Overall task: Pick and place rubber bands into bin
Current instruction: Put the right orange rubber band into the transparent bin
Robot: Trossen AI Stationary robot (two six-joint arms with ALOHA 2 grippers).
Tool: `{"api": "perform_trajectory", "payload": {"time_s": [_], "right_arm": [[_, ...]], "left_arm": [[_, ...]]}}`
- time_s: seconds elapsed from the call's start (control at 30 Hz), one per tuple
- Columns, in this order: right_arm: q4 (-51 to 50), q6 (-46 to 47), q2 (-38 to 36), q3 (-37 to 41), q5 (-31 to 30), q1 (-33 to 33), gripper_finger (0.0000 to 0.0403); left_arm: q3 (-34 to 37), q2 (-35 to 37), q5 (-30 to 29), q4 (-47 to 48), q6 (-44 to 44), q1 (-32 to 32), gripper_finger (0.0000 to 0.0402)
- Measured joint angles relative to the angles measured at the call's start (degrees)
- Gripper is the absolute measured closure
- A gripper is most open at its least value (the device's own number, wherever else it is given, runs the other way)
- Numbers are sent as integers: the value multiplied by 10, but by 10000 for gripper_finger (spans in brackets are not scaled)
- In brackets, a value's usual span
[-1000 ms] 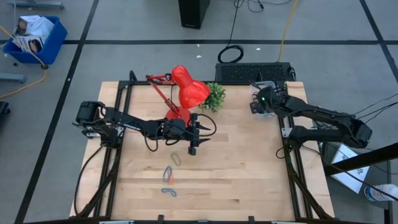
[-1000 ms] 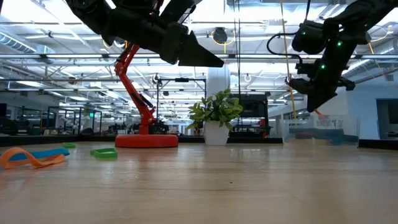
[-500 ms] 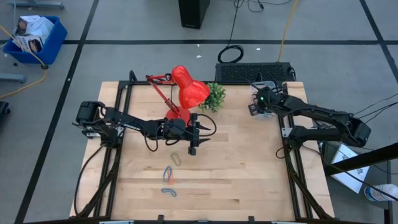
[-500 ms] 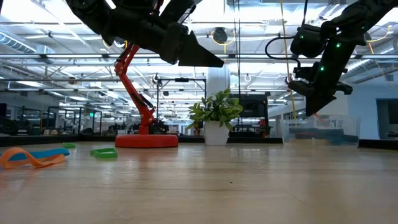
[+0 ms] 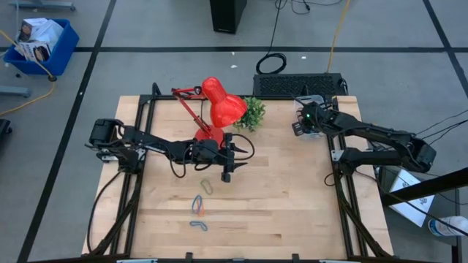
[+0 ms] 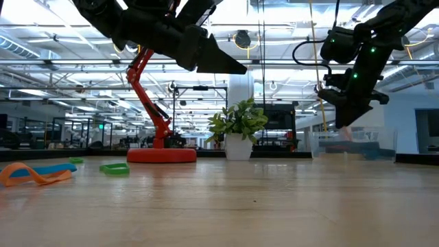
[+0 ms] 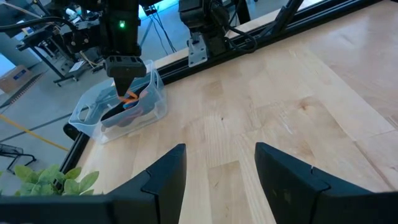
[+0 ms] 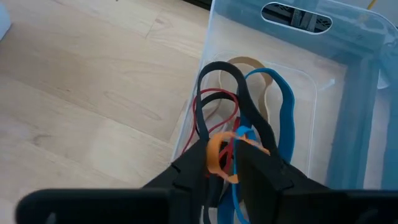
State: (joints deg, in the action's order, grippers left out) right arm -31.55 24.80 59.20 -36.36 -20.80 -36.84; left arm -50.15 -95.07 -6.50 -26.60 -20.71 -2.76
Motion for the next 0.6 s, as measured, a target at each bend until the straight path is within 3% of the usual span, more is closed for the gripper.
{"api": "perform_trajectory", "payload": {"time_s": [0.37,0.6], "right_arm": [[0,-6,0,0,-5,0,241],[5,-13,-8,0,-77,0,230]], "left_arm": [[0,0,0,0,0,0,204],[0,0,0,0,1,0,204]]}}
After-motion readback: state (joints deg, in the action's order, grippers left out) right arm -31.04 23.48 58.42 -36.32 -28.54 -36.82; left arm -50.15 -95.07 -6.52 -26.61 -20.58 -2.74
